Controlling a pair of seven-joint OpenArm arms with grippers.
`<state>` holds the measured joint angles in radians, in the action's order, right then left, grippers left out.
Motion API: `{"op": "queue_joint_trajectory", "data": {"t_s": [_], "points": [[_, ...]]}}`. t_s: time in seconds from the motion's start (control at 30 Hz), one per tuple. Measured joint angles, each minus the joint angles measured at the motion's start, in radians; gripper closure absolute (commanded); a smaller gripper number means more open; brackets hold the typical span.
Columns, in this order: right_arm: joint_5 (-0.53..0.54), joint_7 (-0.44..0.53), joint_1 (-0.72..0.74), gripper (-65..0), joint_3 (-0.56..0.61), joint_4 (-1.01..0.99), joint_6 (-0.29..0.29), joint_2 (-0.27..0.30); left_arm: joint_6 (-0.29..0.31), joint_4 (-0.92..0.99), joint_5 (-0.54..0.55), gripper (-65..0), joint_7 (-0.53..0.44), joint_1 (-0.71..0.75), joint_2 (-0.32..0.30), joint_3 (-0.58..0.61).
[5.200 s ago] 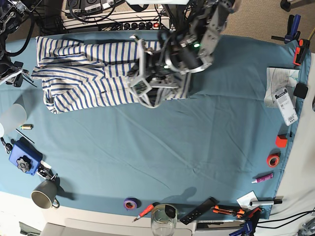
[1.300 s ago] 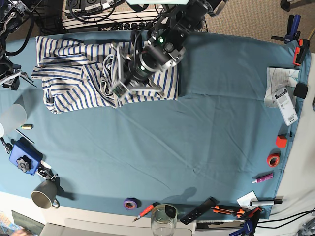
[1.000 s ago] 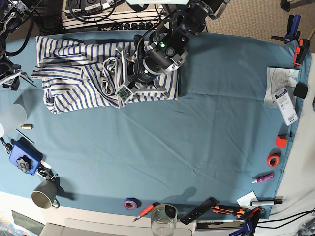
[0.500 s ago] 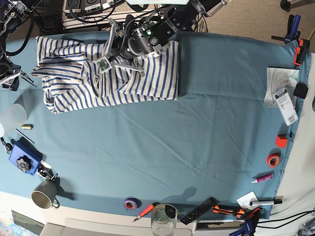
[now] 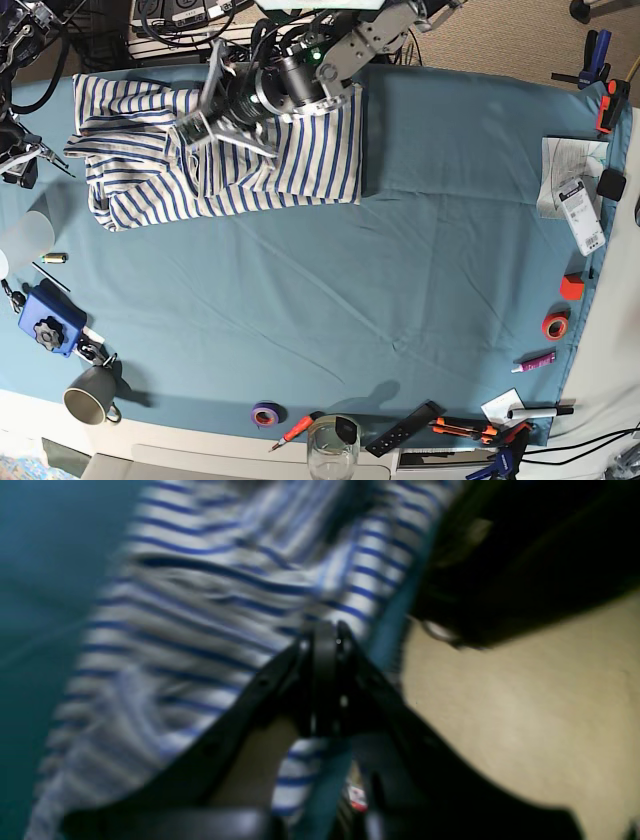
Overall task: Fold the T-shirt properly
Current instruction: 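Press and tuck the folded end onto the shirt with the left gripper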
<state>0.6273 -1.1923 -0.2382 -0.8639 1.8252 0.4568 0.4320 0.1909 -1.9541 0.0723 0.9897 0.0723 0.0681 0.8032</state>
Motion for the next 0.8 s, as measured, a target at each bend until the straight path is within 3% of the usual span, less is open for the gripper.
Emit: {"op": "queue_joint_trajectory", "data": {"t_s": [0.2,0.3,0.47,0.63,0.7,0.8], "points": [[-0.070,0.000,0.000,-19.8,0.000,0.000,0.000,0.000,-0.146,-0.019,-0.206,0.0,0.080,0.024,-0.009,-0.107],[-0.063,-0.012,0.002,-19.8,0.000,0.000,0.000,0.000,-0.157,-0.019,-0.219,0.0,0.084,0.024,-0.036,-0.174],[0.044,-0.084,0.000,-20.2,0.000,0.000,0.000,0.000,-0.157,-0.019,-0.218,0.0,0.110,0.034,-0.074,-0.252],[0.047,-0.090,-0.003,-30.7,0.000,0.000,0.043,0.000,-0.157,-0.046,-0.218,0.0,0.111,0.084,-0.099,-0.274],[0.048,-0.079,-0.016,-32.1,0.000,0.000,0.068,0.000,-0.157,-0.057,-0.218,0.0,0.111,0.101,-0.099,-0.274],[0.052,-0.085,-0.037,-32.1,0.000,0.000,0.060,0.000,-0.157,-0.058,-0.218,0.0,0.111,0.119,-0.099,-0.274]]}}
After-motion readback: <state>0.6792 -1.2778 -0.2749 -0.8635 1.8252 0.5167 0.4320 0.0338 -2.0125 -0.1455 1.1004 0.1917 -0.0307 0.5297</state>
